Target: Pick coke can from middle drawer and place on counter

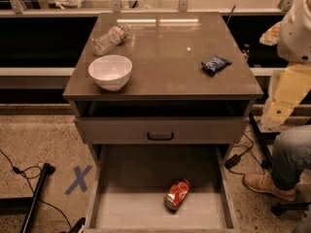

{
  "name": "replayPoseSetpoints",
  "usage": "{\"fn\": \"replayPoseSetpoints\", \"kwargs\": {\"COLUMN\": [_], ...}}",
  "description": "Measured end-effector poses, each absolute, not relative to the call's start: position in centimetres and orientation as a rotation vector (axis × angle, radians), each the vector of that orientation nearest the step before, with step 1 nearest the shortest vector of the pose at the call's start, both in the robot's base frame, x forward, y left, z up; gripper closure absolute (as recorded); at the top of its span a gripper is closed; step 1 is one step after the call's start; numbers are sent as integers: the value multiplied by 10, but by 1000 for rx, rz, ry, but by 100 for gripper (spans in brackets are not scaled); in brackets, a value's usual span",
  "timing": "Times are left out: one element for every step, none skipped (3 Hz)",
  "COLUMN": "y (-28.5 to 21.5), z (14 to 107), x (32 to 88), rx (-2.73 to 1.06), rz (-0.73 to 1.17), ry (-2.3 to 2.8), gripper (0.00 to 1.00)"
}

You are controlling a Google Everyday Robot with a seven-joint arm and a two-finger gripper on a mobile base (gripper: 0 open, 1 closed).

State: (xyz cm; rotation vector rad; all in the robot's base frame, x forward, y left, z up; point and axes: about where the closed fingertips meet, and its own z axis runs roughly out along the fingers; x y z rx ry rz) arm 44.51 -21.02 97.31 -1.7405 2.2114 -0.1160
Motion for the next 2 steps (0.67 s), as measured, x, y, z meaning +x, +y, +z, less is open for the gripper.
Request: {"fn": "replayPoseSetpoints", "kwargs": {"y": [-168,-135], "z": [943,875], "x": [429,416], "rx": [-1895,-1984], "rz": [-135,-76], "ry": [2015,1903], "gripper": [0,0]}}
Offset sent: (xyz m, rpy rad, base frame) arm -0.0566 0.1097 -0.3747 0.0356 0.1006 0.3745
